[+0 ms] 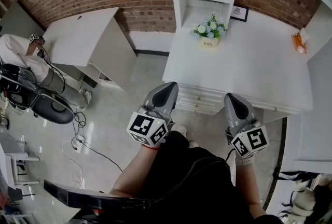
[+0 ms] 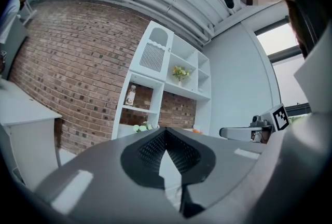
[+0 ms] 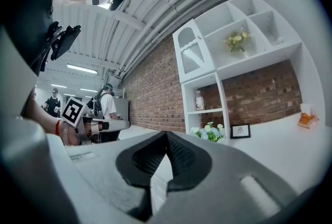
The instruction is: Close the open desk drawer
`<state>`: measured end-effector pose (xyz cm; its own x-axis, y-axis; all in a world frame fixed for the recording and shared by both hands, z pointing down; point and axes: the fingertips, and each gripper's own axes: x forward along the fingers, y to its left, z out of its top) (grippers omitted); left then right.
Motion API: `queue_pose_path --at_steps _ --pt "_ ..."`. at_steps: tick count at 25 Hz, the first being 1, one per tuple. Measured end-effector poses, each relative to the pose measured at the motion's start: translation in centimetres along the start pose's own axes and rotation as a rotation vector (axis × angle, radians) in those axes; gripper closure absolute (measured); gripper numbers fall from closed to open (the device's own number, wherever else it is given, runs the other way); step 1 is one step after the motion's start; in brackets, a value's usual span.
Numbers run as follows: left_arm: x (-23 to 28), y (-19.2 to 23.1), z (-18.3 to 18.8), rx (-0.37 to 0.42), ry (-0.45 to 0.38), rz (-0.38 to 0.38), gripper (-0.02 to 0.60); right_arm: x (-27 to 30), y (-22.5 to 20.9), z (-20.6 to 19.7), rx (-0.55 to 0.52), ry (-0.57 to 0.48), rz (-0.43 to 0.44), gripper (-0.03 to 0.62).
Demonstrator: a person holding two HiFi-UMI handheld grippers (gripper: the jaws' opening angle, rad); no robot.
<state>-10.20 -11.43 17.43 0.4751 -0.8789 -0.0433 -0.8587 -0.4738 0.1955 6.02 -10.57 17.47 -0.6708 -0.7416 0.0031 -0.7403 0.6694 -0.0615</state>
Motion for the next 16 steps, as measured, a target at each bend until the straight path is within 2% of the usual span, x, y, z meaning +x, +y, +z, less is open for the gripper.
queue_pose_path --at_steps 16 --pt "-0.1 -1.3 0.4 0.009 -0.001 0.002 0.58 -1.1 -0.2 -0.5 0.028 0.011 -0.002 0.594"
